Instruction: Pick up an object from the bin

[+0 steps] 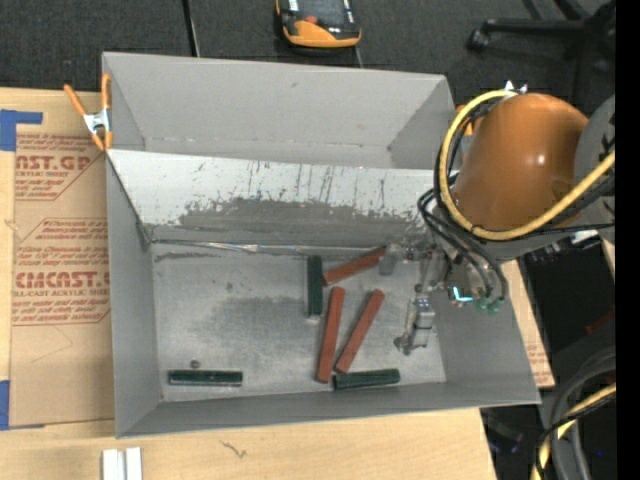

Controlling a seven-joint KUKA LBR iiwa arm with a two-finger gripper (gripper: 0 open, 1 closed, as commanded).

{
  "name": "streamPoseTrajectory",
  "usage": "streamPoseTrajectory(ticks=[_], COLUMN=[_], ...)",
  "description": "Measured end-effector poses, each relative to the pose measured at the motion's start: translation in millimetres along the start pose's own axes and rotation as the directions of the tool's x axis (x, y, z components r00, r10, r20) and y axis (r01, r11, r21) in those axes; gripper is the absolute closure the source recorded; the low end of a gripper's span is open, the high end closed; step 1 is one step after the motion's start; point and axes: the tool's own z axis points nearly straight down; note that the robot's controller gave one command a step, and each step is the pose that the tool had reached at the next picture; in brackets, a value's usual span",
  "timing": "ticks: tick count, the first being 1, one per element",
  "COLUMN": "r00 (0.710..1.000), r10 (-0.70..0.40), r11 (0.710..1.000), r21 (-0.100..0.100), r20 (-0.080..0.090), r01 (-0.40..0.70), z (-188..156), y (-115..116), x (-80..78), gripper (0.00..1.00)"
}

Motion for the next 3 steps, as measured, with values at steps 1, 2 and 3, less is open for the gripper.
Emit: streamPoseTrajectory(ticks=[1, 2, 3], r00=[1.000, 0.990, 0.906], r10=[0.000, -0.144, -0.422], r11=[1.000, 0.990, 0.906], r21=[0.000, 0.002, 0.002], r20=[0.008, 0.010, 0.006], r01=[0.000, 0.144, 0.422], z=[-3.6, 55.0, 79.9], y=[0.0, 13.5, 29.4], x=[-1.5, -1.2, 5.1], gripper=[0.00, 0.00, 0.00])
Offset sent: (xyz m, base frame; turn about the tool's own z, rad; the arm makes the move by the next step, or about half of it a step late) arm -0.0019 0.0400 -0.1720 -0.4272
